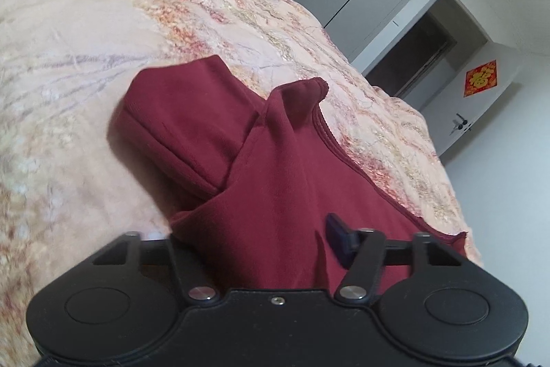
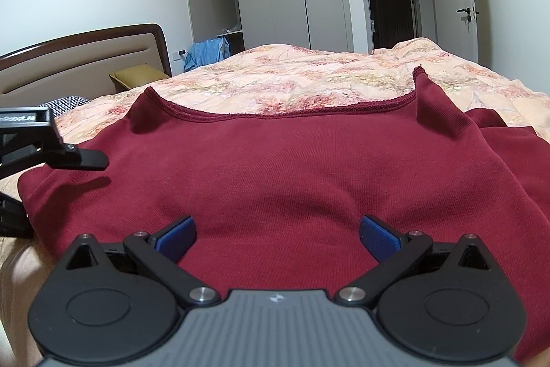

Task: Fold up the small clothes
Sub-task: 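Grasp the folded sweater with the left gripper and lift it, then carry the sweater across the duvet with the left gripper and release it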

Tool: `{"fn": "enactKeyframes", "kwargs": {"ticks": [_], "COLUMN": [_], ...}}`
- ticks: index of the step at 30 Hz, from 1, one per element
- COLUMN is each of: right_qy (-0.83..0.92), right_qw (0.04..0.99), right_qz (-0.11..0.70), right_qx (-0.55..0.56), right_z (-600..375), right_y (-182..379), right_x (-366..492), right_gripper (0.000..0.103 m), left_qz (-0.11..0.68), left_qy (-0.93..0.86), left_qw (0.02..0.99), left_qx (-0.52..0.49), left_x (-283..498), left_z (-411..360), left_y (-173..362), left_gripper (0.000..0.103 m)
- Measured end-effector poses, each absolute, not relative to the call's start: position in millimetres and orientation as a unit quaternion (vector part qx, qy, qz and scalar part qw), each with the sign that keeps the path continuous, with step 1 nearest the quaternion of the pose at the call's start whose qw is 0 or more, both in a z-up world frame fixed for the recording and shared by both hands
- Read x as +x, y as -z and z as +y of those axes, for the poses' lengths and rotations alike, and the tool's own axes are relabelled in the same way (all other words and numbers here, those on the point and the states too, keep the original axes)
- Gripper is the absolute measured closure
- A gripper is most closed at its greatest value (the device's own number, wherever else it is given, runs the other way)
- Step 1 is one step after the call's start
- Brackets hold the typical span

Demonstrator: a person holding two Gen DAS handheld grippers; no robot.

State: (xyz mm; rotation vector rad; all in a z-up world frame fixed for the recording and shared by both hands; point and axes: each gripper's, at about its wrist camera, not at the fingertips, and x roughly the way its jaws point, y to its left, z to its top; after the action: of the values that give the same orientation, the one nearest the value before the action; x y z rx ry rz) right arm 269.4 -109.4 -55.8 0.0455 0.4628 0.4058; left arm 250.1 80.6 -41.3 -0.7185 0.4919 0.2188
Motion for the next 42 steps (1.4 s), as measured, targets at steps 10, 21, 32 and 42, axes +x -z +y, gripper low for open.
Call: {"fn": "enactKeyframes", "kwargs": {"ticks": [10, 21, 32, 42], "right_qy": [-0.200, -0.201, -0.197, -0.065], "right_qw": [0.953, 0.948, 0.946, 0.960], "right_qz": [0.227, 0.246, 0.257, 0.271], "right_qx": [0.023, 0.022, 0.029, 0.000], "right_z": [-109, -110, -169, -246], "right_y": [56, 48, 17, 12], "right_x": [269, 275, 242, 175], "right_gripper": [0.000, 0.000, 0.000, 0.000], "left_qz": [0.207, 0.192, 0.187, 0.244], "left_qy": [-0.101, -0.112, -0.003, 0.214], "left_qw": [0.881, 0.915, 0.978, 0.943], "left_qx": [-0.414, -0.336, -0.093, 0.073], "left_x": [245, 249, 300, 315], "left_z": [98, 81, -6, -167], "left_y": [53, 26, -50, -33], "left_gripper": [0.061, 0.083, 0.087, 0.080]}}
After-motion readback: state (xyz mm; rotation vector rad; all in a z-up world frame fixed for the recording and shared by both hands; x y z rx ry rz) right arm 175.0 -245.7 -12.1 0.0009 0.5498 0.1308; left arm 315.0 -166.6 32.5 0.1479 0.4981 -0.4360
